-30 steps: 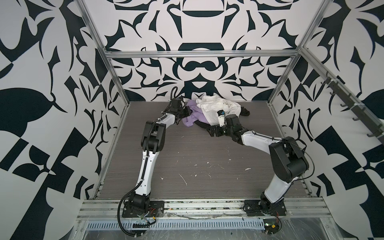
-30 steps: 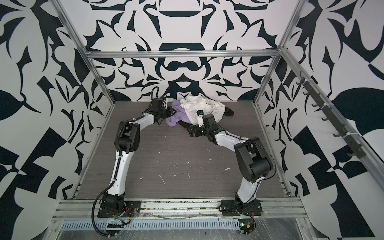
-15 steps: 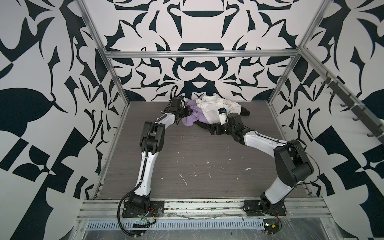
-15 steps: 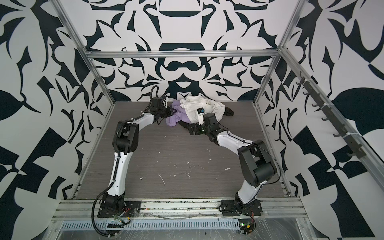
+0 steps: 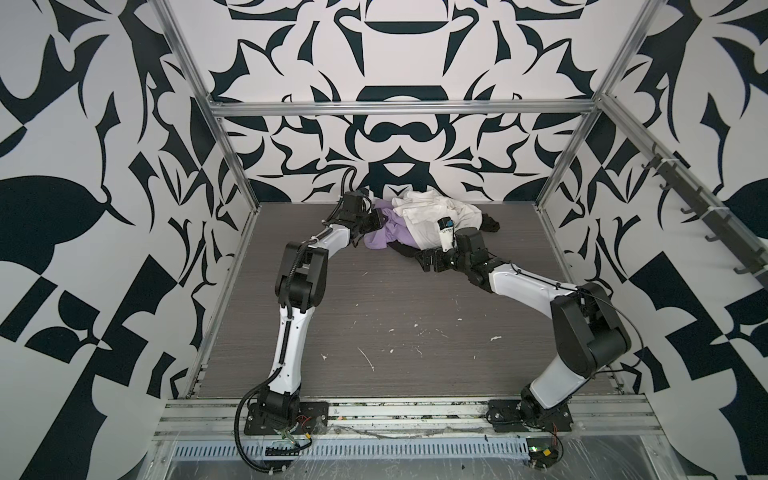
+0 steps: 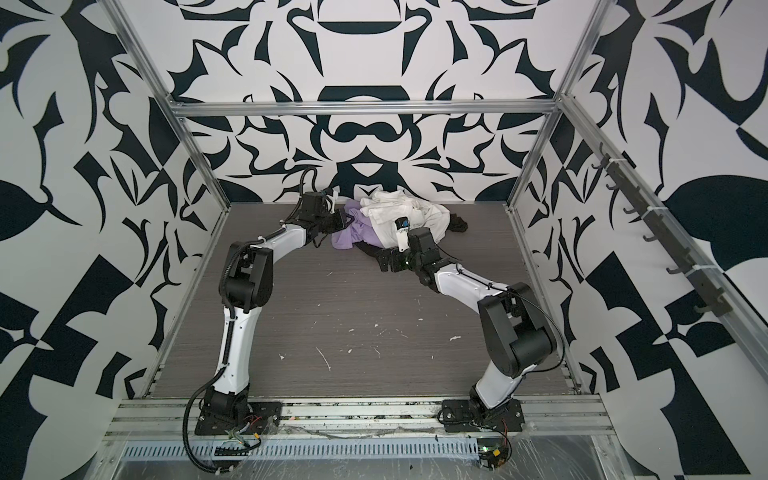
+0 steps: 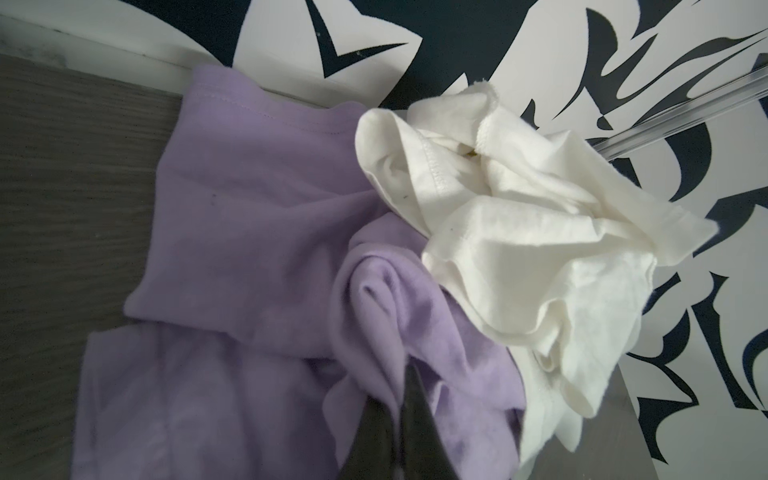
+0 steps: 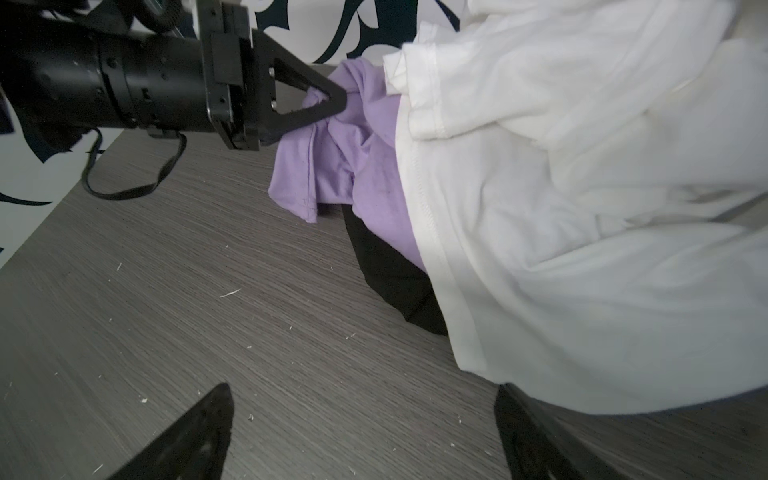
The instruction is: Pick out a specific cloth from the pile
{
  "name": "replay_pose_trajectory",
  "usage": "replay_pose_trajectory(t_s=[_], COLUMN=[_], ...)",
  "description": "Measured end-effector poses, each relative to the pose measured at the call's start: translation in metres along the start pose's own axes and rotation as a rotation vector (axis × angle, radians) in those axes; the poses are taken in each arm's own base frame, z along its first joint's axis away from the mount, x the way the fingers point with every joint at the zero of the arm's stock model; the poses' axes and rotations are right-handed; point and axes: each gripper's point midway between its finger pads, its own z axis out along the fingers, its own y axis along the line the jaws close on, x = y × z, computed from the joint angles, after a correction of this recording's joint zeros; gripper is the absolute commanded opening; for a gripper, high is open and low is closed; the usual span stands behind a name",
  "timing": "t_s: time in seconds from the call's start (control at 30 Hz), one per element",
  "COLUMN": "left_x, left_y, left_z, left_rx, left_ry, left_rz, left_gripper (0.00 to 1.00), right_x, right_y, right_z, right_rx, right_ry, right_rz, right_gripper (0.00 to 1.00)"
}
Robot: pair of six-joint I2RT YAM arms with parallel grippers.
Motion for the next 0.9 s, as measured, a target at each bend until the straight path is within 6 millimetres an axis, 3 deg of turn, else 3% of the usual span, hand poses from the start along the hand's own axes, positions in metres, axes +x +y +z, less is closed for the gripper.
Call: replay_pose_trajectory(t_s=[0.17, 0.33, 0.67, 0.9], left_x=[0.0, -0.004, -0.009, -0.016], left_y=[-0.002, -0.011, -0.041, -0.069], left_z=[0.0, -0.005, -0.013, -0.014], left_rx=[0.004, 0.014, 0.061, 0.105], left_ry=[0.002, -0.006, -0.012, -0.02], left_rz=[0.009, 0.026, 0.06, 0.09], left_gripper=[0.0, 0.0, 0.0, 0.0], right_x=[-0.01, -0.006, 0.005, -0.007], right_y=[-0.001, -0.005, -0.022, -0.029], right_z=[-0.007, -0.008, -0.009, -0.002], right_rx=[0.018, 0.044, 0.136, 0.18], right_ry=[-0.029, -0.018, 0.04, 0.046], right_rz=[-0.017, -0.022, -0.053, -0.059], right_gripper=[1.0, 1.0, 1.0, 1.0])
